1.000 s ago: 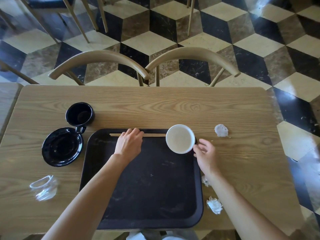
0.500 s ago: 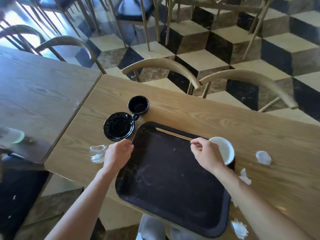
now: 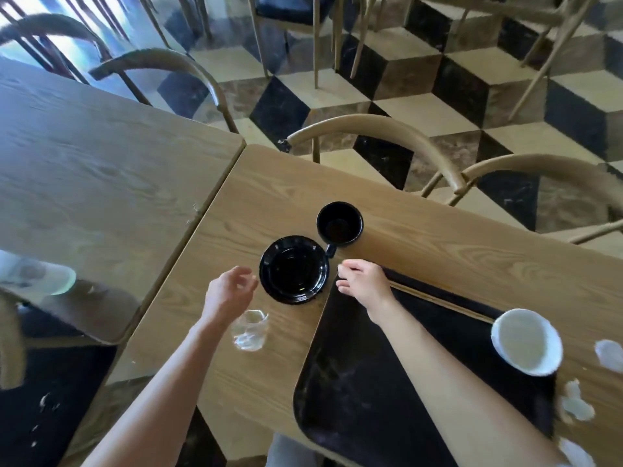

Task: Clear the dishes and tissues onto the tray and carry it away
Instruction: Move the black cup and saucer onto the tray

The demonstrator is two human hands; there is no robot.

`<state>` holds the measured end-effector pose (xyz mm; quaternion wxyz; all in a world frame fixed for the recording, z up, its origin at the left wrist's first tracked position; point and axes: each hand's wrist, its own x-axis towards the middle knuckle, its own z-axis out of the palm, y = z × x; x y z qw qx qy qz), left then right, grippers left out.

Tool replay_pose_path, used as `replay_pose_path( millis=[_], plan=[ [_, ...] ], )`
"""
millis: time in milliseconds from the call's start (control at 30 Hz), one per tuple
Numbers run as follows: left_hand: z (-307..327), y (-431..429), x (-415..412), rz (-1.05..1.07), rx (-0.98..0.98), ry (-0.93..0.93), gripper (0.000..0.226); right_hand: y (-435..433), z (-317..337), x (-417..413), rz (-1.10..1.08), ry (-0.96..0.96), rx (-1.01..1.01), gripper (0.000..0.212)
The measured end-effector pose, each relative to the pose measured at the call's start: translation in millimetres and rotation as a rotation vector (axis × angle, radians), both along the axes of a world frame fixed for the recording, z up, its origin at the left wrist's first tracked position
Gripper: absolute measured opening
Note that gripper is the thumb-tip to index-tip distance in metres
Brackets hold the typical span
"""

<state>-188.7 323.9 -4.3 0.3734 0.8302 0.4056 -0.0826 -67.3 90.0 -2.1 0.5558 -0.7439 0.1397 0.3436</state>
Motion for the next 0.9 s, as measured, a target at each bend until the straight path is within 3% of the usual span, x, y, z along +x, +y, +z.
replay_pose_path(
  millis=[100,233,333,467,900],
  plan=[
    [-18.4,11.4,12.8,-0.046,-0.101,0.063,0.026,23.5,-15.9,9.5,-0.100,0.061,0.039,0.027],
    [-31.3,12.0,19.3,0.005,-0.245,0.036,0.017,39.8,-26.3,14.8,-0.196,0.115,0.052,0.019],
    [-34.4,12.6,22.6,0.038,-0.267,0.008,0.013,45.1,-27.1,19.8,-0.230,0.154,0.091,0.016],
    [-33.4,16.9,24.5,0.040,-0.277,-0.015,0.008,44.6,-28.5,25.7,-0.306,0.210,0.134,0.028],
    [-1.7,-7.9,17.4,0.095,-0.297,-0.153,0.006,10.9,18.6,26.5,-0.423,0.151,0.272,0.015]
  ],
)
